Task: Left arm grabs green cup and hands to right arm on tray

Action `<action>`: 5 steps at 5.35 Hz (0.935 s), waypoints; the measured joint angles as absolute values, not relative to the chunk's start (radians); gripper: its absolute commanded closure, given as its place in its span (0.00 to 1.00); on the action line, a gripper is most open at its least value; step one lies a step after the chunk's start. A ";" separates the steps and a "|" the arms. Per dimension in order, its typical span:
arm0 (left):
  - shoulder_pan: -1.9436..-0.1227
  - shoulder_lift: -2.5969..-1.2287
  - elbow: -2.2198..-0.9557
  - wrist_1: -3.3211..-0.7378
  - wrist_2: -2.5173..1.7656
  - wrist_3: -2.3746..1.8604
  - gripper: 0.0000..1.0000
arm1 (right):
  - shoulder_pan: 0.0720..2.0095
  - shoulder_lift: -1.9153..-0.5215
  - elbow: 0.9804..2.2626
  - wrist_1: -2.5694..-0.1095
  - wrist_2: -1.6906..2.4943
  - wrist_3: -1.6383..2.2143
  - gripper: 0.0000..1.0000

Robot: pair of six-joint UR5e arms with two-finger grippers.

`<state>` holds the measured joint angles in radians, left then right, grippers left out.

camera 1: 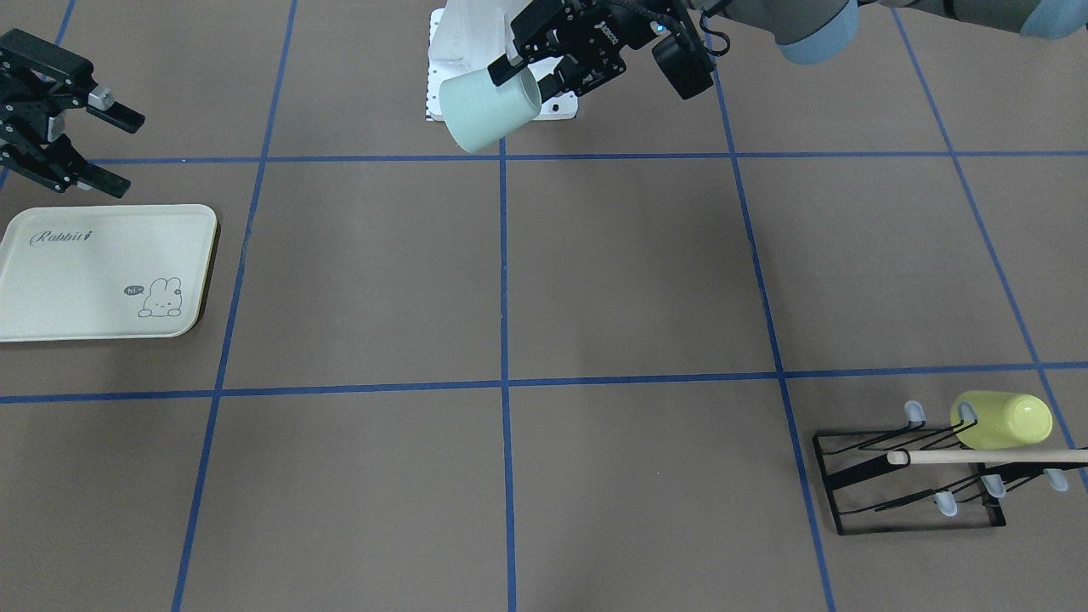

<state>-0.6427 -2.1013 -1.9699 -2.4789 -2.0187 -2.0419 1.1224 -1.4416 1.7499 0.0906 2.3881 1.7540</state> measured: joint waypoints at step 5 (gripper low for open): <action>-0.604 -2.114 -1.962 -2.713 -2.011 -2.284 0.97 | 0.803 -1.385 1.814 0.424 1.966 2.111 0.01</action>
<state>-0.6043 -2.1144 -1.9622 -2.7133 -2.0112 -2.2840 0.8034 -1.3854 1.8138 0.4236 1.9662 2.1114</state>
